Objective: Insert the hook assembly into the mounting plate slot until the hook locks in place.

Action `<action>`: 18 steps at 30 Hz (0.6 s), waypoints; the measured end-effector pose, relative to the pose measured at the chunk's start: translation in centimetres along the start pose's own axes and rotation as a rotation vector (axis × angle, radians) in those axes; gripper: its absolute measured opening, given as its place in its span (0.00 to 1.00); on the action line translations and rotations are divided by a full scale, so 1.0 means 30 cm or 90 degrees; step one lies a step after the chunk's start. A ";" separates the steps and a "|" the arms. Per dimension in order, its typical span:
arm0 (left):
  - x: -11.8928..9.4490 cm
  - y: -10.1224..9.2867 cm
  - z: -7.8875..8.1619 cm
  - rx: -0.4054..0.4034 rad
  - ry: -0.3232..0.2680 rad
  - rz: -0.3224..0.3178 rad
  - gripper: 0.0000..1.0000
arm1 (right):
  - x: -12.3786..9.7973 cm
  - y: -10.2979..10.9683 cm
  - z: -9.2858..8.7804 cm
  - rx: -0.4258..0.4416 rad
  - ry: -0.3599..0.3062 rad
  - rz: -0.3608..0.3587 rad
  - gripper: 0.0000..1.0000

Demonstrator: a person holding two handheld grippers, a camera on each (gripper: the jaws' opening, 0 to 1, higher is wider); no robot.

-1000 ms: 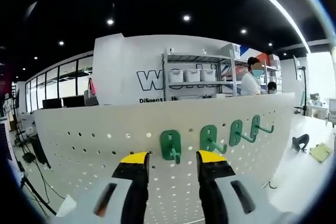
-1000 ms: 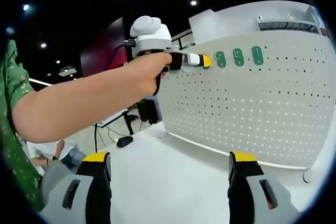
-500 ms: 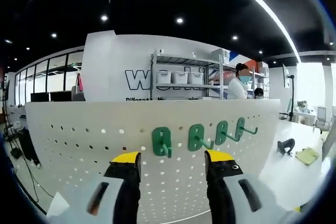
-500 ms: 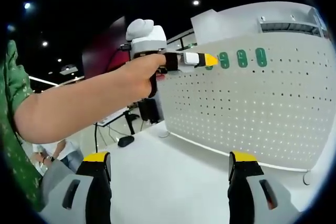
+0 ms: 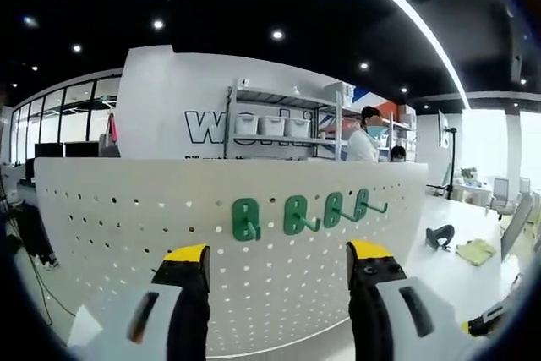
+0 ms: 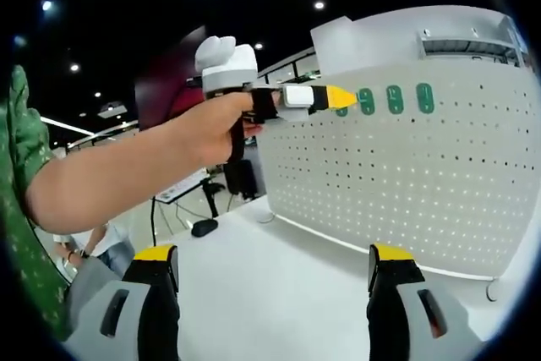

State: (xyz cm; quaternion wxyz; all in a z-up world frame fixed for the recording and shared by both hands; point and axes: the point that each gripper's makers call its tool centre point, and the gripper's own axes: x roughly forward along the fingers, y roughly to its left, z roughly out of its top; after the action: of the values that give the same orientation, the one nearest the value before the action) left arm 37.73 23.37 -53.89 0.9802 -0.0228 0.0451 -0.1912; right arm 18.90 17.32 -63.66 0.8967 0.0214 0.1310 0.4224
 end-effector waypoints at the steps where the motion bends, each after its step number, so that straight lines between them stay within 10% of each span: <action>1: -0.006 -0.002 0.000 0.001 -0.002 -0.002 0.69 | -0.004 0.000 0.001 -0.001 0.000 -0.001 0.95; 18: -0.120 -0.033 -0.069 -0.011 0.008 -0.031 0.89 | -0.030 0.009 0.008 -0.008 -0.004 -0.012 0.95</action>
State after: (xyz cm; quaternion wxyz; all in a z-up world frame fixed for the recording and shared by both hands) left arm 33.83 23.75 -55.59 0.9747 -0.0308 0.0524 -0.2151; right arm 18.19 16.82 -63.20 0.9011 0.0161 0.1258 0.4147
